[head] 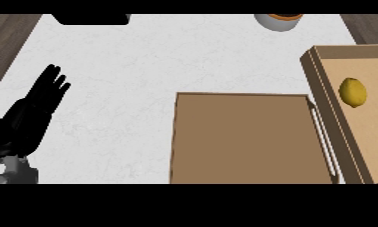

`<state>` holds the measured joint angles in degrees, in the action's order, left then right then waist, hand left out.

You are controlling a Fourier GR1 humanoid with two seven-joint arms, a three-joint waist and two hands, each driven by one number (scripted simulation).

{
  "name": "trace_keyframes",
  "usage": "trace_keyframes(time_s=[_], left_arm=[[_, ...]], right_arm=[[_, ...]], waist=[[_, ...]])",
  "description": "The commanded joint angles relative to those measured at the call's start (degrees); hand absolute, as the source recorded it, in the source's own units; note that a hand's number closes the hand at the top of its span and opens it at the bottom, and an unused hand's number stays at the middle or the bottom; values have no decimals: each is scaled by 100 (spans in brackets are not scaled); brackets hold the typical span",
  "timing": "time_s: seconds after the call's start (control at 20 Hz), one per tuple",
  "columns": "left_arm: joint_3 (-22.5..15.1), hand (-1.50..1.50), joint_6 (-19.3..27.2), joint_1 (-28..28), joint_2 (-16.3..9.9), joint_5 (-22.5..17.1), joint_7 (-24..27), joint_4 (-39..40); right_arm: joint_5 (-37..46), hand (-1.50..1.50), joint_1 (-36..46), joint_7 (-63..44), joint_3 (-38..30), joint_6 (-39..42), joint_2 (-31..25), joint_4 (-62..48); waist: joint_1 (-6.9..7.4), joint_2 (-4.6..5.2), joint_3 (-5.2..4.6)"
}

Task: Pick the lemon from the tray and place it in the cardboard box

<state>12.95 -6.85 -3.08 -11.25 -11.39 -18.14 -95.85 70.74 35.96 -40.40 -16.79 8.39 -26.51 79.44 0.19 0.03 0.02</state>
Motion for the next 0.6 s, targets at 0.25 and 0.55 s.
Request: trace_keyframes(time_s=[0.25,0.55], left_arm=[[264,0,-173,-74,-192,-207,-16,154],[-34,0,-88,417,71,70,93,-296]], right_arm=[[-538,150,-242,718,-379,-938,106,-1336],[-1021,-150,-670,372,-864,-725,312,-1633]], waist=[[13,6,-1],[1,-8,-2]])
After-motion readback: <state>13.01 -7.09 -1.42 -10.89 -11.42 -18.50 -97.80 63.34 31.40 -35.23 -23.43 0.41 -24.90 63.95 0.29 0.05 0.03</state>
